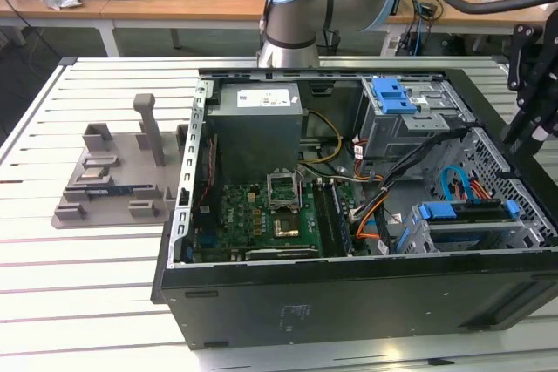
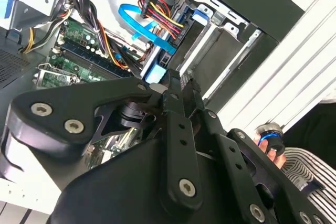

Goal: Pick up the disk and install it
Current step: 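Insert the second disk wire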

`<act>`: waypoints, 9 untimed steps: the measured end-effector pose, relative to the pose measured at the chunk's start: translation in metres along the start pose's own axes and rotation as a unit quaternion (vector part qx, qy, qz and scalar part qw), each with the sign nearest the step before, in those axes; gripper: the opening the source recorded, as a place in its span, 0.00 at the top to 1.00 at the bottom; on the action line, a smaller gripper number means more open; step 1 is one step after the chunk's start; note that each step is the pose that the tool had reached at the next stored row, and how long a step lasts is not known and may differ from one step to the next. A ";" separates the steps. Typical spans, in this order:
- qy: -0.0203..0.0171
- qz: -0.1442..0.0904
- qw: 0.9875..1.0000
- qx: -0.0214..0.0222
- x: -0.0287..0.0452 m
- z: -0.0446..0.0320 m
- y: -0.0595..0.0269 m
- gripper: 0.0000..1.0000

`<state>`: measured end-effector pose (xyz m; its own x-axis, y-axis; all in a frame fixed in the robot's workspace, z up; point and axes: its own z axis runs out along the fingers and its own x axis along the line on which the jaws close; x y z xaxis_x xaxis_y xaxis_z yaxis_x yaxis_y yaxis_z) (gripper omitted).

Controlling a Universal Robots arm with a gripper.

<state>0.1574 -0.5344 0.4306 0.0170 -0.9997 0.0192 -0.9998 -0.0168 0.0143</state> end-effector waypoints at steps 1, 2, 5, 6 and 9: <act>0.000 0.000 1.000 0.000 0.0000 -0.0023 0.0000 0.76; 0.000 0.000 1.000 0.000 0.0001 -0.0036 0.0000 0.76; 0.000 0.000 1.000 0.000 0.0001 -0.0056 0.0001 0.76; 0.000 0.000 1.000 0.000 0.0001 -0.0057 0.0001 0.76; 0.000 0.000 1.000 0.000 0.0001 -0.0057 0.0001 0.76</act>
<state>0.1574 -0.5344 0.4363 0.0171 -0.9997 0.0193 -0.9998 -0.0168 0.0144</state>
